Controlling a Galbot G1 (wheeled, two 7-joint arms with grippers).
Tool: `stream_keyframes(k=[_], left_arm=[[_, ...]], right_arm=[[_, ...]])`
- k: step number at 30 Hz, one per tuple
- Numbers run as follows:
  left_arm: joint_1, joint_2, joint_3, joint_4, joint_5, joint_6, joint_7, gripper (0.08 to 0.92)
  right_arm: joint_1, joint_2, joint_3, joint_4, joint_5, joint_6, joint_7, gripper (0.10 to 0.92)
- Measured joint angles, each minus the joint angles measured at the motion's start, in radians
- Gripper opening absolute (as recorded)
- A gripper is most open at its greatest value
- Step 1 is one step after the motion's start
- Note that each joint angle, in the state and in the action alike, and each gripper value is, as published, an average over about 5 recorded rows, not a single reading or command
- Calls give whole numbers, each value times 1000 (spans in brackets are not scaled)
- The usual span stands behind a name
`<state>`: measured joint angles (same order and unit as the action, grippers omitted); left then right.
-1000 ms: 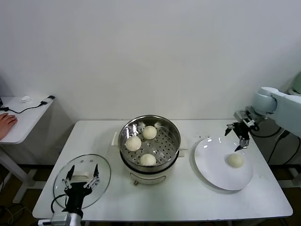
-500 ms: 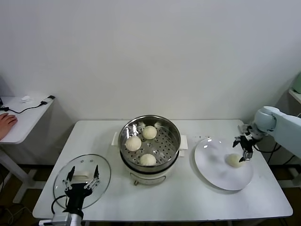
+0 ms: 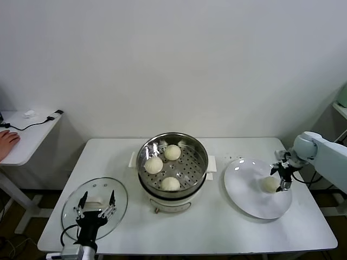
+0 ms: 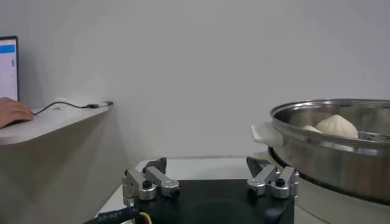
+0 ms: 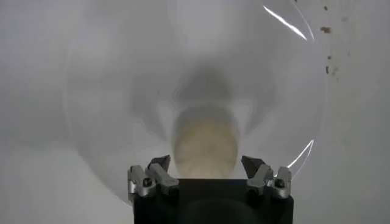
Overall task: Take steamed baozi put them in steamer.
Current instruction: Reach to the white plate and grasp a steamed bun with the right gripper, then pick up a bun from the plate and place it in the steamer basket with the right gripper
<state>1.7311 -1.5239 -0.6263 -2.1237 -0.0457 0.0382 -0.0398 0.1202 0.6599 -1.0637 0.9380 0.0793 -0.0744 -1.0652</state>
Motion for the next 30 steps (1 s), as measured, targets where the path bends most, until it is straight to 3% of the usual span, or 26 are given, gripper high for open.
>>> stream_keyframes(k=[11,21,30], left_arm=[[2,2,-1,-3,0,1,-1,823],[-1,5,7,-6,-1,2,0,823],[3,17,2,-18,-11,4,1,823]], right_arm=[[-9,-13,16,15,-7,-13,5,597],[157,-39,-106,124,72,-46,2,585],[525,23,-340,270,319,-103,-12,585]])
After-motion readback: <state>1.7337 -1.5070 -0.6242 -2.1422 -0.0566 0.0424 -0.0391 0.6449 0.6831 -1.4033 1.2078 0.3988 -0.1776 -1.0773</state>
